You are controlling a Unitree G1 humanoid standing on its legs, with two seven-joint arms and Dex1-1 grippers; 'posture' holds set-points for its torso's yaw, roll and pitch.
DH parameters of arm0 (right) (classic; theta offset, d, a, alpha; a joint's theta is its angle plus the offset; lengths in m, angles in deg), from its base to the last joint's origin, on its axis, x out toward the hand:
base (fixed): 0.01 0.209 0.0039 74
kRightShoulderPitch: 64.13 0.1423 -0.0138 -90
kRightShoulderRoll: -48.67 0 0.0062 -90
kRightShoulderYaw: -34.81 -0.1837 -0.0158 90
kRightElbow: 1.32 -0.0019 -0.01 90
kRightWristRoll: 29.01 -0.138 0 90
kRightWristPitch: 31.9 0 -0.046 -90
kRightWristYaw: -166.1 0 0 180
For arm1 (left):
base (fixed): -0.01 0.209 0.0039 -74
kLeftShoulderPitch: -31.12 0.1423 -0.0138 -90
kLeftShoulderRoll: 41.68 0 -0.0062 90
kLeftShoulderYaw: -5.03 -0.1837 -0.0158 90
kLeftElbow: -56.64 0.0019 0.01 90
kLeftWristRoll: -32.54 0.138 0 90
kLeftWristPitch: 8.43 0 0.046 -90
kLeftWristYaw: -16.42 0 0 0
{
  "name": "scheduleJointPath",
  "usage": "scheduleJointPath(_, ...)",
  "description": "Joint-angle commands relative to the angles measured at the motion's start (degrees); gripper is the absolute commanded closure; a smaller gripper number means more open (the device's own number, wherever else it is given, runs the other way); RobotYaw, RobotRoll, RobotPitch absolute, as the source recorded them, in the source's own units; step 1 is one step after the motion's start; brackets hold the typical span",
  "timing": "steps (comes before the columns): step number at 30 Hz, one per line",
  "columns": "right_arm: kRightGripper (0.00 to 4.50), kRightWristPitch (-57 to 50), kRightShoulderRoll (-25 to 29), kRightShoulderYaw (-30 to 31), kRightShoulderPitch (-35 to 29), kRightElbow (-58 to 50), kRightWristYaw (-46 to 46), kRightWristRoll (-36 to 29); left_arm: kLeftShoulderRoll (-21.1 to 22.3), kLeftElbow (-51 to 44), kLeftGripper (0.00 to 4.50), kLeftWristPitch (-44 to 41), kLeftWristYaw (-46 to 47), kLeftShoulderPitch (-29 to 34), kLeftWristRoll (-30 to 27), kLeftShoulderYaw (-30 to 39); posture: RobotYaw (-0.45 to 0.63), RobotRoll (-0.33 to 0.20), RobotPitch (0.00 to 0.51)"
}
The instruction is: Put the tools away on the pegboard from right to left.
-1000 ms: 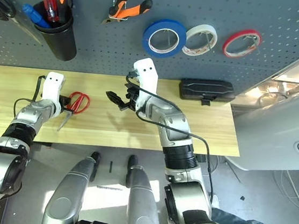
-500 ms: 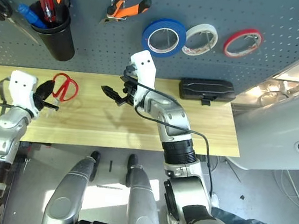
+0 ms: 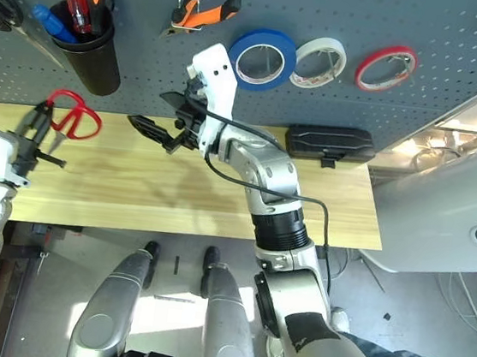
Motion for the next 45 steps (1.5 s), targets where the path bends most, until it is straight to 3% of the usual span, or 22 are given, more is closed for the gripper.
scheduleJointPath(1,0.00,1.0,-1.0,1.4,1.5,-1.2,-1.7,-1.5,0.9,-1.8,4.47,0.7,2.4,-1.5,-0.7,2.8,0.19,0.000,0.372)
scheduleJointPath(16,0.00,3.0,-3.5,0.8,5.9,-0.2,-0.9,-2.8,1.5,-3.2,4.47,-1.6,5.6,-5.3,-2.2,5.4,0.20,0.000,0.355)
scheduleJointPath(31,0.00,5.2,-6.4,1.5,8.8,2.2,0.0,-2.3,1.7,7.7,4.47,-11.6,5.8,-10.6,-6.3,5.9,0.21,0.000,0.350)
scheduleJointPath(39,0.00,6.2,-5.8,1.5,8.3,4.4,2.2,-0.4,1.7,12.3,4.47,-16.3,1.2,-13.9,-6.9,2.2,0.20,0.000,0.354)
scheduleJointPath(40,0.00,6.2,-5.5,1.6,7.6,4.9,2.4,-0.1,1.7,12.5,3.90,-15.7,0.6,-13.8,-6.2,1.2,0.20,0.000,0.354)
scheduleJointPath(45,0.00,5.7,-3.3,2.7,0.6,6.2,3.6,2.1,1.7,13.8,2.38,-12.8,-3.2,-10.2,-2.1,-4.6,0.20,0.000,0.355)
